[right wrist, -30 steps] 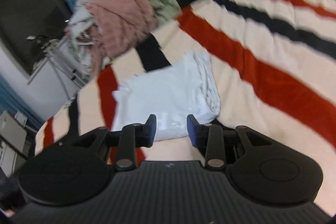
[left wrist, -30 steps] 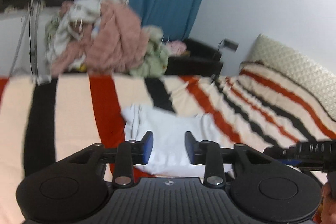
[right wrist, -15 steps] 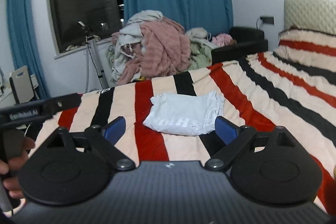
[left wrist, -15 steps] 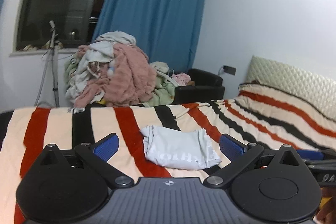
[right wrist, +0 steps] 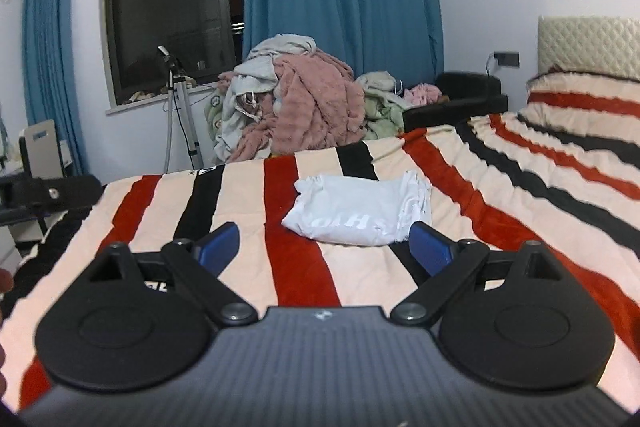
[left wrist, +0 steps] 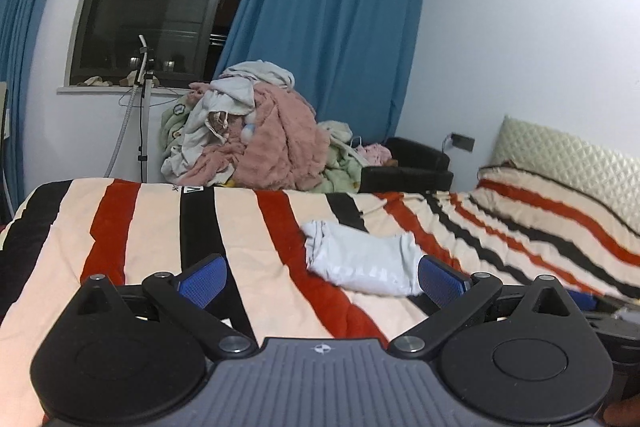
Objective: Fold clothes
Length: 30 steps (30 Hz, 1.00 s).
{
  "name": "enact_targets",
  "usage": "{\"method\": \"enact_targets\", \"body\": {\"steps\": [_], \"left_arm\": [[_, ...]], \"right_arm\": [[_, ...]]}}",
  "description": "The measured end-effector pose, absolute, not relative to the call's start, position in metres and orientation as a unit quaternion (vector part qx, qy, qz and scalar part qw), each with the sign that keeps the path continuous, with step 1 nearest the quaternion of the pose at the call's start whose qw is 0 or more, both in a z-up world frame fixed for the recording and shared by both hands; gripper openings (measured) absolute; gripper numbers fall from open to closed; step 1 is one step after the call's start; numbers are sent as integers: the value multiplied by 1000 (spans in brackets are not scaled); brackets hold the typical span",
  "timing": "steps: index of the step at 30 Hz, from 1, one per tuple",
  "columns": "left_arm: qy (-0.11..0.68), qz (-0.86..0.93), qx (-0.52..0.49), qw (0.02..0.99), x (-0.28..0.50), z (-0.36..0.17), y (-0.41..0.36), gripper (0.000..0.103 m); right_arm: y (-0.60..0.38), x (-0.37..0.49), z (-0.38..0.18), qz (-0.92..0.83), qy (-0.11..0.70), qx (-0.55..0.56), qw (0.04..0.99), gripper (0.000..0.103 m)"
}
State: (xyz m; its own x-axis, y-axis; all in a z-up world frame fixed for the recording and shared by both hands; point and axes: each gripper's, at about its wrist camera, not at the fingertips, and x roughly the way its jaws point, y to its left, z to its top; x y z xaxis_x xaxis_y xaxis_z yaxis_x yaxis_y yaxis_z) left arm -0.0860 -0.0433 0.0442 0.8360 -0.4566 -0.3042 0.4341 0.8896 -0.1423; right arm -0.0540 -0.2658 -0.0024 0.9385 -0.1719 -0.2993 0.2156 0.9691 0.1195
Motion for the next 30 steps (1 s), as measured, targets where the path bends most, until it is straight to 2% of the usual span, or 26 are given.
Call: {"method": "enact_targets", "body": {"steps": [8,30], "left_arm": [[167,-228,1,959,-85,30,-59,103],[166,-240,-10,956,-89,28,-51,103]], "right_arm": [[-260,-50,-13,-110,150,76,980,93],[-255,-47,-17,-119,159,66,978,93]]}}
